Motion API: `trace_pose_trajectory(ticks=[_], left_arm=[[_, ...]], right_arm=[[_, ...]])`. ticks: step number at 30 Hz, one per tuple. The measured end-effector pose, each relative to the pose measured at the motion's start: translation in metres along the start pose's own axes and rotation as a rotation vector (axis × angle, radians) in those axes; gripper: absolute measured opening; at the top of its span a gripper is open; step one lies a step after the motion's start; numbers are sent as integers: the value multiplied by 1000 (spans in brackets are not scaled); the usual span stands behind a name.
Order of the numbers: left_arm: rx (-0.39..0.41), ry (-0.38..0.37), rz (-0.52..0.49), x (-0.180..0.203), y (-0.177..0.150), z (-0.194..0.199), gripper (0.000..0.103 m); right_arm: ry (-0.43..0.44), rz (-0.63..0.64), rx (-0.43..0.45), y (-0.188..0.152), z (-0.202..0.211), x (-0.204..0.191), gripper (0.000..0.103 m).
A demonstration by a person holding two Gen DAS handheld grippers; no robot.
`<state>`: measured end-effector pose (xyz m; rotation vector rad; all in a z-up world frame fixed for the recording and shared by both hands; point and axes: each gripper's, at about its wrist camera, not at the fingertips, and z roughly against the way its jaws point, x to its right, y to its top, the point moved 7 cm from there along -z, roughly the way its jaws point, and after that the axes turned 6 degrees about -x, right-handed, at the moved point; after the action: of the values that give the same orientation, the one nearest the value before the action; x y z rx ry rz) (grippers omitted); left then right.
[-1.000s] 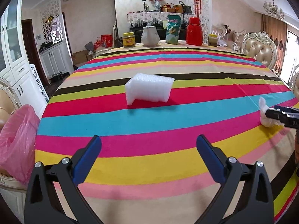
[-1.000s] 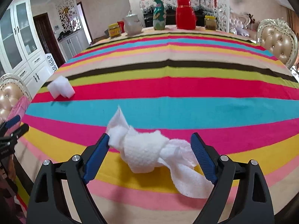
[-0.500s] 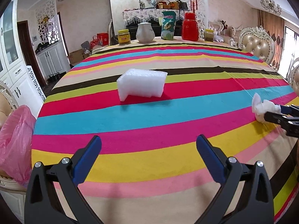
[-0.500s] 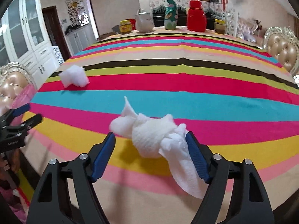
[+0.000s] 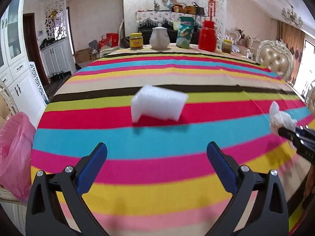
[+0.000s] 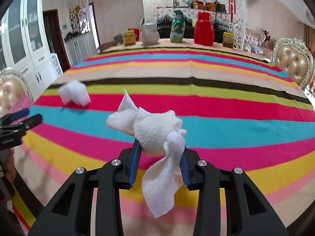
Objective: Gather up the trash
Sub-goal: 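Grasp the crumpled white tissue with the right gripper, then grasp the white foam block with the left gripper, then carry the foam block with the left gripper while the right carries the tissue to the pink bin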
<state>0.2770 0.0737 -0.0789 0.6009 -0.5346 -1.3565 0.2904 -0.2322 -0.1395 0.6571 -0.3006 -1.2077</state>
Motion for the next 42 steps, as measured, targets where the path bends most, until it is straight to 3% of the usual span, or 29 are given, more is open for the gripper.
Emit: trace_pose_trajectory(ticks=[8,14,21,24,27,34,42], left_arm=[[-58,-42,141,17,32,-41,97],[-98,102,177,27,53,-87,97],[-135,206,192,20,73,-119,96],[-149,164,157,21,70,-124,58],[-130,79,96,30,64,-112,44],[6,-53,-85,63,40,-48,41],[53,-62,-151,78,13,-14,41]], right_arm=[[65,-20,57,9,-1,-19,36],[91,-100,73,7,5,5,36],[94,-87,97,8,14,0,36],[94,-81,100,6,15,-3,36],[91,-84,92,2,13,-2,36],[90,-68,66,-1,6,-8,36],[84,-61,59,-1,2,-8,36]])
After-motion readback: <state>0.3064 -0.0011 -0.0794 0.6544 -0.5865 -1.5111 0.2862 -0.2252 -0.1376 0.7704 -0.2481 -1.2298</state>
